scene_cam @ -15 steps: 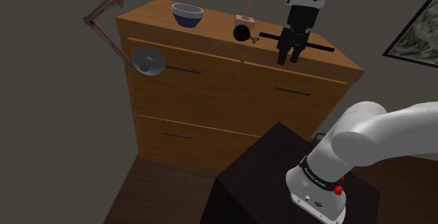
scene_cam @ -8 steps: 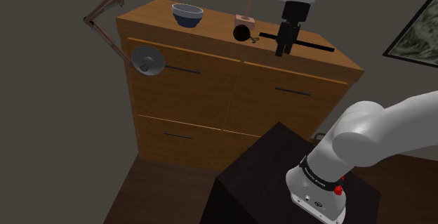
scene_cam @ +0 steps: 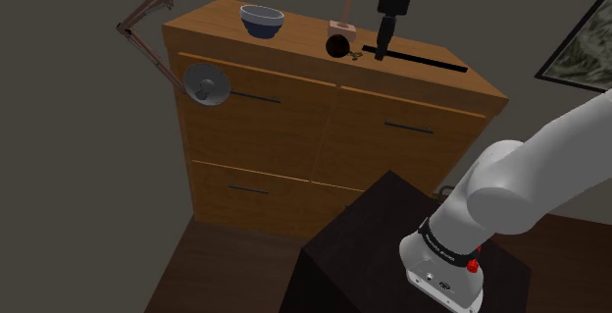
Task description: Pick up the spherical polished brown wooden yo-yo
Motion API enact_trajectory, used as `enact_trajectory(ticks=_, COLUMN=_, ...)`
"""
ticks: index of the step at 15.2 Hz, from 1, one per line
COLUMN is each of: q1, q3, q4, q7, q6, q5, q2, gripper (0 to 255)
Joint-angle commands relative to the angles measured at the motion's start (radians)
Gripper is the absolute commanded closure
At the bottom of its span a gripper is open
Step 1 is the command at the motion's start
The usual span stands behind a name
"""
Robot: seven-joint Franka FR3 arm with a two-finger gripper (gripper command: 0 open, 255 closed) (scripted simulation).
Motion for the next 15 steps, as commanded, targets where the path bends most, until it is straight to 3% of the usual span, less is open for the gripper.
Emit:
enact_trajectory(ticks=1, q1=0.011, q3=-0.023, q4=0.072, q7=-0.093, q6=0.004, q5=0.004, q2=0.076, gripper=0)
enact_trajectory(ticks=6, q1=0.017, q3=-0.066, q4=0.301, q7=-0.317, q6=-0.015, q5=0.042, q2=0.286, gripper=0)
enact_trajectory(ticks=11, q1=-0.011, q3=-0.075, q4=0.581, q7=-0.52, q6=-0.073, q5=0.103, q2=0.511, gripper=0)
enact_trajectory(ticks=15, q1=-0.008, q3=-0.071, q4=0.51, q7=-0.517, q6=-0.014, q5=0.098, q2=0.498, gripper=0)
